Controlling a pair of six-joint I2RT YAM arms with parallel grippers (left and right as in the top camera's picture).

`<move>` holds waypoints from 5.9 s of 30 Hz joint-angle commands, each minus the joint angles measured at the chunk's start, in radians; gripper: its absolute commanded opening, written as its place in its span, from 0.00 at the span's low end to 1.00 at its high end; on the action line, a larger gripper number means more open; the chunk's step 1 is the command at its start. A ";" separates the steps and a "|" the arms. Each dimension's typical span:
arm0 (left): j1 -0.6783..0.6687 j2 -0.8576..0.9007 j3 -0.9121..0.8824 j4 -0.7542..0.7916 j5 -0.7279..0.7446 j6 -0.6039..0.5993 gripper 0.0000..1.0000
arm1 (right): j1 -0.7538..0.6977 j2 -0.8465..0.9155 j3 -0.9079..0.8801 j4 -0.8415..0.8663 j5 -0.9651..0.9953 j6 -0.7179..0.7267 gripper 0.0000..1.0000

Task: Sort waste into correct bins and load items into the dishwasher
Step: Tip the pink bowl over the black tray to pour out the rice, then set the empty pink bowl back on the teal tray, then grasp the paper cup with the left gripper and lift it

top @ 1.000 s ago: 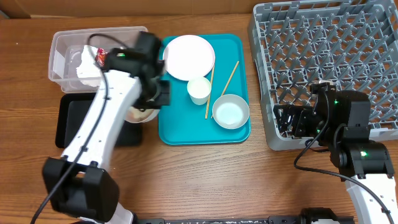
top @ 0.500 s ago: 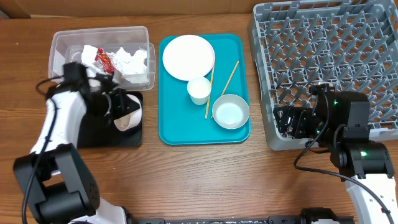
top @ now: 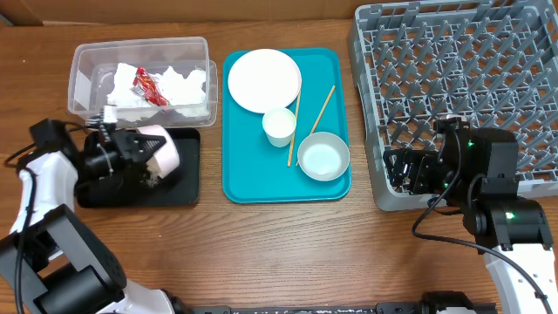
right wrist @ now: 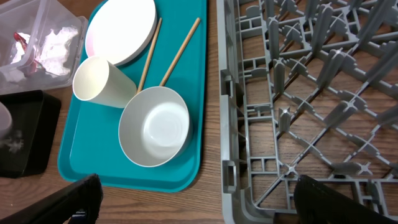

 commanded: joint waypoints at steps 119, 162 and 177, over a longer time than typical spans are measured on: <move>-1.010 0.170 0.706 -0.406 -1.126 -0.099 0.77 | 0.005 -0.003 0.026 0.040 -0.025 -0.004 1.00; -0.935 0.552 0.946 -0.404 -1.118 -0.167 0.04 | 0.005 -0.003 0.026 0.040 -0.088 -0.004 1.00; -0.832 0.552 1.278 -0.854 -0.266 0.276 0.04 | 0.005 0.115 0.026 0.416 -0.612 0.164 1.00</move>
